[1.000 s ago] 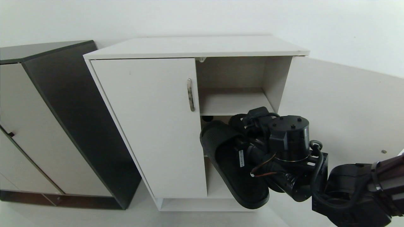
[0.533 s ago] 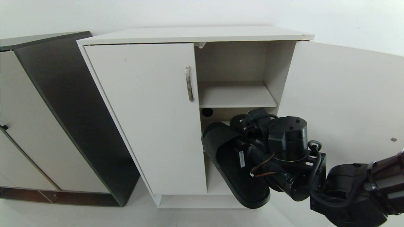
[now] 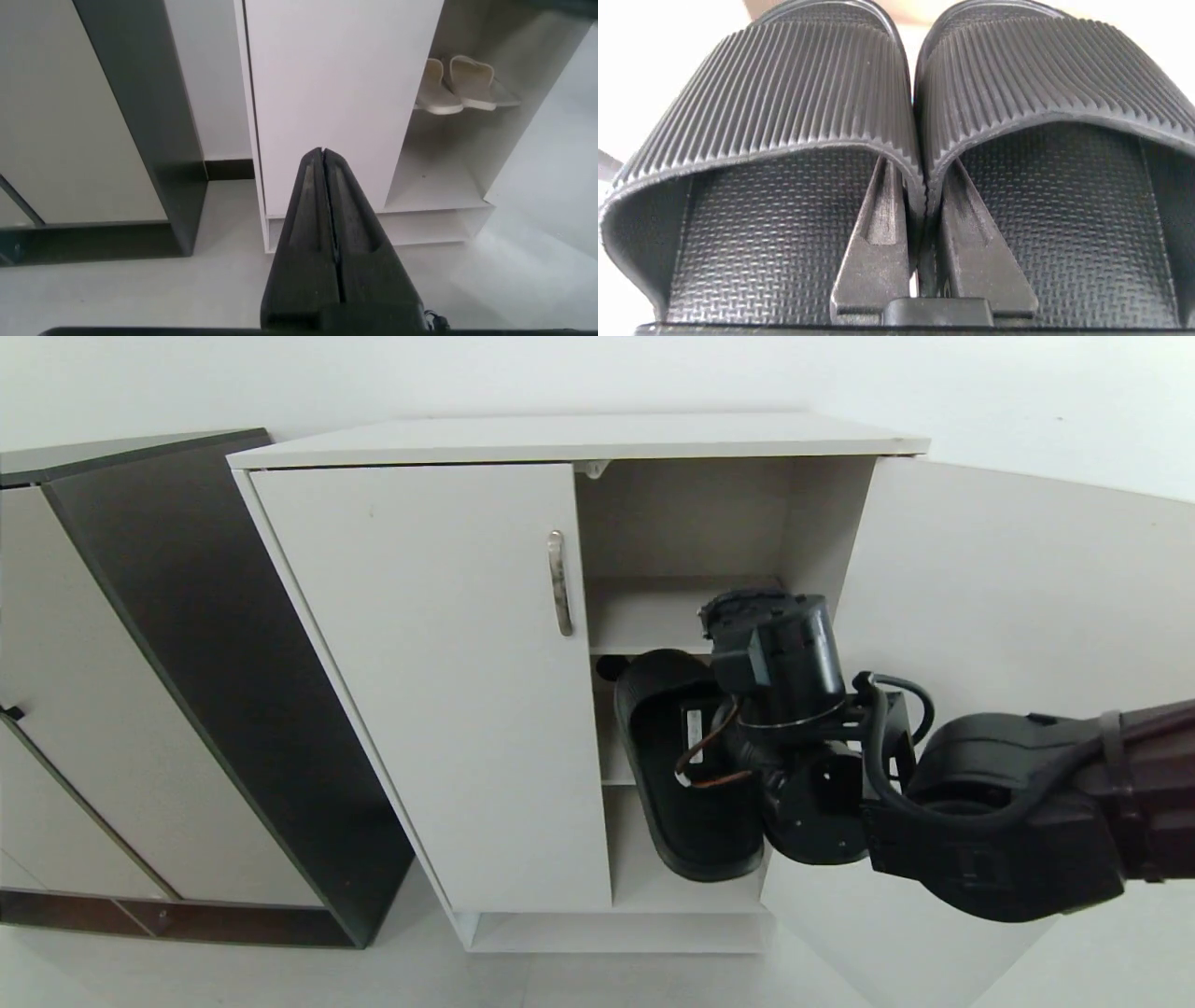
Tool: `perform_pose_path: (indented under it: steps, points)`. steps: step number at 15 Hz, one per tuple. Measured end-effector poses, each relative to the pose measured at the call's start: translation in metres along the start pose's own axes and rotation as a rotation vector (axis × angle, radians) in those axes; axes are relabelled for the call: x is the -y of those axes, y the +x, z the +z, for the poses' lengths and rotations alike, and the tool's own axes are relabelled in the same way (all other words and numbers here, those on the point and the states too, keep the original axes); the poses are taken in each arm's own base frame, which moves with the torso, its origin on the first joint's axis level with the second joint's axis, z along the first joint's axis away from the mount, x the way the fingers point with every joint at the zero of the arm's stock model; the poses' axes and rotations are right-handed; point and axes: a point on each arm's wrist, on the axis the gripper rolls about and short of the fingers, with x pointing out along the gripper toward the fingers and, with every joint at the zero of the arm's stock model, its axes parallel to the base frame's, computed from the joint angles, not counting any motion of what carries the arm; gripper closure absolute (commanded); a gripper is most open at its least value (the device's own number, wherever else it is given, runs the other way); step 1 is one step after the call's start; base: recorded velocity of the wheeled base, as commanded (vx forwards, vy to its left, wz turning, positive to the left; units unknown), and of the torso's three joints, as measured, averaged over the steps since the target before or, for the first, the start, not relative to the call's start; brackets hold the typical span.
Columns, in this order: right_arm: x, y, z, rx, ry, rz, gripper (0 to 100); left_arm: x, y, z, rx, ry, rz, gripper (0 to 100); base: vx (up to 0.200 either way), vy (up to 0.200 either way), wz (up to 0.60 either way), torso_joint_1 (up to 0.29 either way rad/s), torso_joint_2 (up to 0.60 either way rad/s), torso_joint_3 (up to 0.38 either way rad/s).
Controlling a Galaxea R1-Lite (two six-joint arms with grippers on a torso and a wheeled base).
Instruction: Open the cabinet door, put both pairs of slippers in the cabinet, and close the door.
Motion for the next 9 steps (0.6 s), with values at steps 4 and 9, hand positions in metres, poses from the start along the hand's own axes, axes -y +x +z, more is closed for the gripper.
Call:
perform_pose_path:
  steps: [4,9]
  points:
    - [-0.006,-0.005,0.022,0.049,0.067,-0.041,100,0.000,0.000,0.000,0.000,0.000,0.001,100,0.000,0.000,0.00,0.000,0.00,0.000]
    - [-0.006,0.001,0.017,0.037,0.054,-0.050,100,0.000,0.000,0.000,0.000,0.000,0.001,100,0.000,0.000,0.00,0.000,0.00,0.000]
